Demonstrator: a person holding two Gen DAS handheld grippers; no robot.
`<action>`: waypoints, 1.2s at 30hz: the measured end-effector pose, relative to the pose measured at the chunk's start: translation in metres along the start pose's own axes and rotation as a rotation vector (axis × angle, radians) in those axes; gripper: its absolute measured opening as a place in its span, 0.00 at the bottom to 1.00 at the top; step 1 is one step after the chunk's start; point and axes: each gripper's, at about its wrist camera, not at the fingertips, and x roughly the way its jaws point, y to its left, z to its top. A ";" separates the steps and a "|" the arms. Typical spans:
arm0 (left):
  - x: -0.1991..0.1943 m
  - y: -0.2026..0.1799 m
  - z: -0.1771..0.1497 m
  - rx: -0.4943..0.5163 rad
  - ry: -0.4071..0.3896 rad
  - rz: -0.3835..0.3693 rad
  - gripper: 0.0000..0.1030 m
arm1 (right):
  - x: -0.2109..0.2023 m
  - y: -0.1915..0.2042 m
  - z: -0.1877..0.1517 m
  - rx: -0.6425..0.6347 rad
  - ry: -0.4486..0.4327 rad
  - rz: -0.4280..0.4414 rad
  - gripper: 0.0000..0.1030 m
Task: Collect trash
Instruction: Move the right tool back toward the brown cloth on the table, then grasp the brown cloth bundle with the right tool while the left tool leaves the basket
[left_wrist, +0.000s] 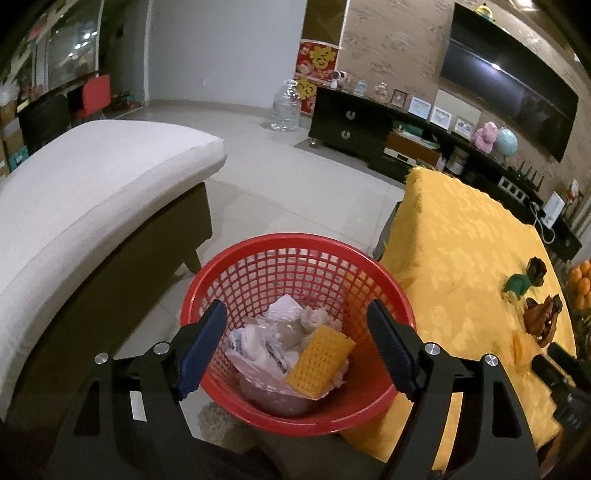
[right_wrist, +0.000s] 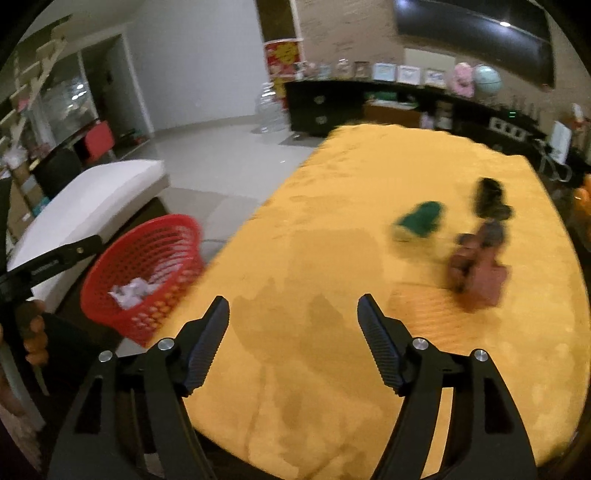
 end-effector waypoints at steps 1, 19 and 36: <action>0.000 -0.003 -0.001 0.008 0.000 -0.001 0.73 | -0.003 -0.011 -0.001 0.019 -0.008 -0.022 0.70; 0.003 -0.034 -0.011 0.108 0.014 -0.006 0.73 | 0.037 -0.120 0.011 0.173 0.000 -0.249 0.89; 0.014 -0.060 -0.018 0.199 0.037 0.013 0.73 | 0.058 -0.134 0.004 0.154 0.039 -0.181 0.58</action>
